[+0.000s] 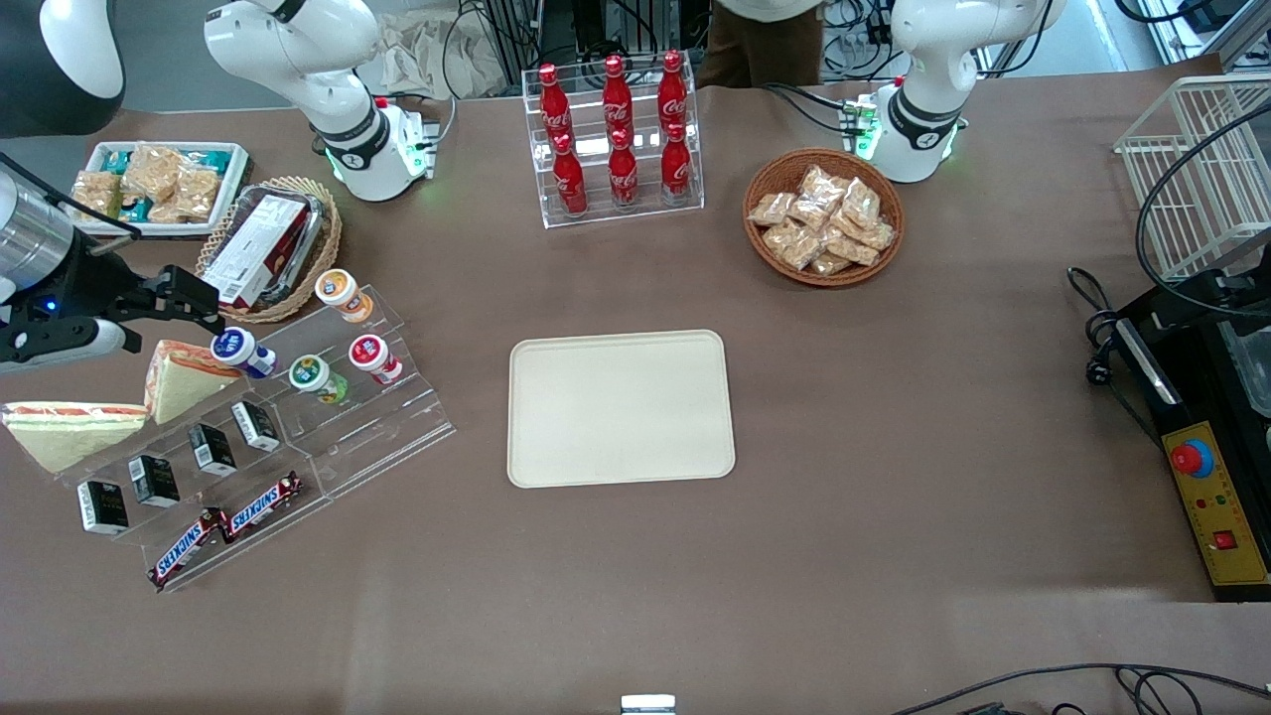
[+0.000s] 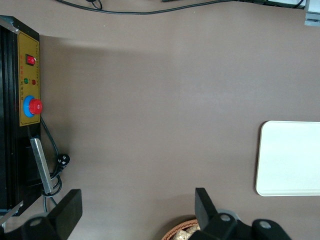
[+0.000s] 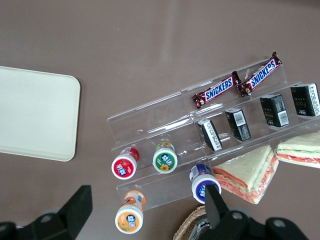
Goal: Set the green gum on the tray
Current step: 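Move the right gripper toward the green gum bottle in the acrylic rack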
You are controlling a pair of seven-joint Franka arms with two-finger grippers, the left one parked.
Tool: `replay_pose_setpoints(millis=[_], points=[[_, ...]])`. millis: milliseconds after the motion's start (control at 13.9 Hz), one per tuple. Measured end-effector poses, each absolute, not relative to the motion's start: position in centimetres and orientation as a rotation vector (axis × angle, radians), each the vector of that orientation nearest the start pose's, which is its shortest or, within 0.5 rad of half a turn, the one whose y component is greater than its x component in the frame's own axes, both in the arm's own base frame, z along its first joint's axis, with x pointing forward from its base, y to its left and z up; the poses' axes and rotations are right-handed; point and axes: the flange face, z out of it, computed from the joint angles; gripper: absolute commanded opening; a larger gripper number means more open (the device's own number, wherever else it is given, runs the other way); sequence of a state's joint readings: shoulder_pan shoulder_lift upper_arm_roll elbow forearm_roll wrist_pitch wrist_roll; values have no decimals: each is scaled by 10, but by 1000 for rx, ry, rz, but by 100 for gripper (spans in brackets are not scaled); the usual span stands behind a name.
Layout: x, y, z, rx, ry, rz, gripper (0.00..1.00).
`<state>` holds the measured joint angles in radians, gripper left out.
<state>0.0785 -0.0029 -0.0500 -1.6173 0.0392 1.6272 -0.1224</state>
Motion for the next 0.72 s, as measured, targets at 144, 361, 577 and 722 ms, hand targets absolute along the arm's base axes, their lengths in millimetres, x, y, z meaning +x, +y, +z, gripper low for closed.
replay_pose_setpoints(millis=[144,361,577,722], points=[[558,20,609,-3094,-231,-23,100],[558,19,610,-3082,-366,-25,100],[558,10,603,-3054,-544,-3,100],[557,6,586,-3050,-559,45,100]])
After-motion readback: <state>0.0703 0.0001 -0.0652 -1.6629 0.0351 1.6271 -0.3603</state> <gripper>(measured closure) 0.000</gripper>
